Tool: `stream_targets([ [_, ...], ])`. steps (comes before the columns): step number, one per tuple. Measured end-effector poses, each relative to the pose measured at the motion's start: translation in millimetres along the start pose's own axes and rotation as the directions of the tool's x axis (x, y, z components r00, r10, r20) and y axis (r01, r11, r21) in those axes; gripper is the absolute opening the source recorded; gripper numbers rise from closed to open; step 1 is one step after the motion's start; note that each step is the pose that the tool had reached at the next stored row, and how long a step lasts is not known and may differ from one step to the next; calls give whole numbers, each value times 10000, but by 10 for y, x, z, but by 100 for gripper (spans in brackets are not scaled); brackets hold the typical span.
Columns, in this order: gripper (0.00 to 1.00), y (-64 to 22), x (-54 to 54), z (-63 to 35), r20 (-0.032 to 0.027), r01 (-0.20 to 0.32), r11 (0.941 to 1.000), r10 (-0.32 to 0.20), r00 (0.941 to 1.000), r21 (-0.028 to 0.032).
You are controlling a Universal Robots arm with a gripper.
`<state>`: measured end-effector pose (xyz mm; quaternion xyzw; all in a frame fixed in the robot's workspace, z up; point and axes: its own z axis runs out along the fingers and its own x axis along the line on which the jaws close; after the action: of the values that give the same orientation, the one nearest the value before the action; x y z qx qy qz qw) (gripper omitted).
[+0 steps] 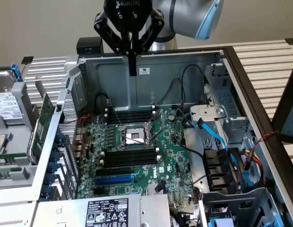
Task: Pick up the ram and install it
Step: 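Reach for the ram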
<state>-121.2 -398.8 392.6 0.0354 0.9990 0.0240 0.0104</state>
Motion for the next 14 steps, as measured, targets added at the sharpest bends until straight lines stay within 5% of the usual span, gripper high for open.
stream_targets([
  [6,11,-1,19,-1,-1,-2,10000,2,10000,1],
  [14,11,-25,360,-8,26,1,10000,-1,10000,-2],
])
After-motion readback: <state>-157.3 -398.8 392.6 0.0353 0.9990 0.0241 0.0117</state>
